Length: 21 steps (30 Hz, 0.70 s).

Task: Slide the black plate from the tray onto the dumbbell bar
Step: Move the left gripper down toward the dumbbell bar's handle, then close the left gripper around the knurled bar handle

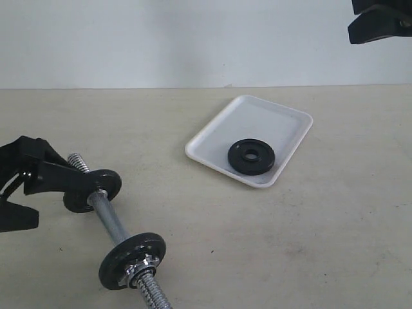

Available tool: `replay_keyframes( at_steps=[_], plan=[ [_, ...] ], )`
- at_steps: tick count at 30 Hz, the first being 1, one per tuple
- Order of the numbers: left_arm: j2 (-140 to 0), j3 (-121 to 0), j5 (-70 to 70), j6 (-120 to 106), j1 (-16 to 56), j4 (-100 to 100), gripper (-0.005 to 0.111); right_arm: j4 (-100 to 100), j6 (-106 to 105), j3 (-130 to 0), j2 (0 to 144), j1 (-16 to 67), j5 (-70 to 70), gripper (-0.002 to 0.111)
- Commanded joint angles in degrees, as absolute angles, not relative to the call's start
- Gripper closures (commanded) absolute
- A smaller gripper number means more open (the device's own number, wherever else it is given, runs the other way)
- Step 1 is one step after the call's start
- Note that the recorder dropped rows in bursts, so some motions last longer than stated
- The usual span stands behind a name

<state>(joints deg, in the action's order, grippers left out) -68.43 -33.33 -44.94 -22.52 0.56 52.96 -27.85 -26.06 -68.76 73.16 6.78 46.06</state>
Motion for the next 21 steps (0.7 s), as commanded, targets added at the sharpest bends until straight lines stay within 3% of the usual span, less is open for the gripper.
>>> replay_keyframes(
  at_steps=[1, 11, 17, 21],
  plan=[
    [-68.4, -31.6, -41.3, -16.3, 0.5, 52.9, 0.004, -28.4, -26.0, -68.6, 72.7, 6.8, 46.2, 0.107],
    [-76.1, -27.5, -34.6, -21.6, 0.5, 61.5, 0.005, -31.0, -26.3, -68.6, 72.7, 6.8, 46.2, 0.107],
    [-84.7, -27.5, -33.7, -46.0, 0.7, 86.0, 0.005, -31.0, -26.3, -68.6, 72.7, 6.8, 46.1, 0.107],
    [-88.5, -27.5, -32.8, -52.3, 0.7, 89.9, 0.005, -31.0, -26.6, -68.6, 72.7, 6.8, 46.1, 0.107]
  ],
)
